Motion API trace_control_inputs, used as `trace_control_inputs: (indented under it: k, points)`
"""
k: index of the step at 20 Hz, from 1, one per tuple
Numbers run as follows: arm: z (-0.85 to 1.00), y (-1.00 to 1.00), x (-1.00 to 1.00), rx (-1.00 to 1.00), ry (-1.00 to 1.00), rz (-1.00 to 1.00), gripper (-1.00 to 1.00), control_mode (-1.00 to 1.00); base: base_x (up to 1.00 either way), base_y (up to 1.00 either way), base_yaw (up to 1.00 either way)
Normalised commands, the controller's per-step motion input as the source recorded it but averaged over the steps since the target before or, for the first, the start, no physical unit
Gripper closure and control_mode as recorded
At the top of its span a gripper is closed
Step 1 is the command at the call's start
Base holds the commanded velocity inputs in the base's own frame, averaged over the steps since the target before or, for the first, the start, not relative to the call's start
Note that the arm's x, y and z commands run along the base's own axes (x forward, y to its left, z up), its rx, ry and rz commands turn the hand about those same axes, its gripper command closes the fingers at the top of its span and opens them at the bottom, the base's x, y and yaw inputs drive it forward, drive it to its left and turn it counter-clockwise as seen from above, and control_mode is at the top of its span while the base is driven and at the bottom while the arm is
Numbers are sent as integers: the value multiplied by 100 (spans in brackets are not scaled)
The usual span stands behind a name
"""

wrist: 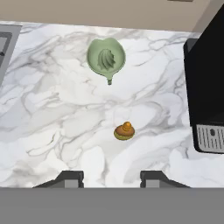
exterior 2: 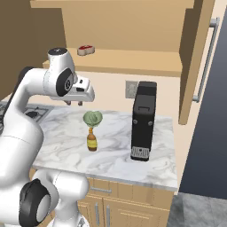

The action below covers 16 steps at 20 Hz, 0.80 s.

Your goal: Pick the honey bottle and bar from the counter and place them in the cabinets closest to them.

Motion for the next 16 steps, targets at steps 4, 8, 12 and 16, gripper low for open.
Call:
trace_control_inputs:
  k: [4,8,12,16]
  points:
    - [-3,-1,0,0,0,0,-100,-100,0,0,0]
    - [-1,0,0,0,0,0,-100,-100,0,0,0]
    - [-7,-5,0,0,0,0,-100,-100,0,0,0]
    - [-19,-4,0,-1,1,0,-100,-100,0,0,0]
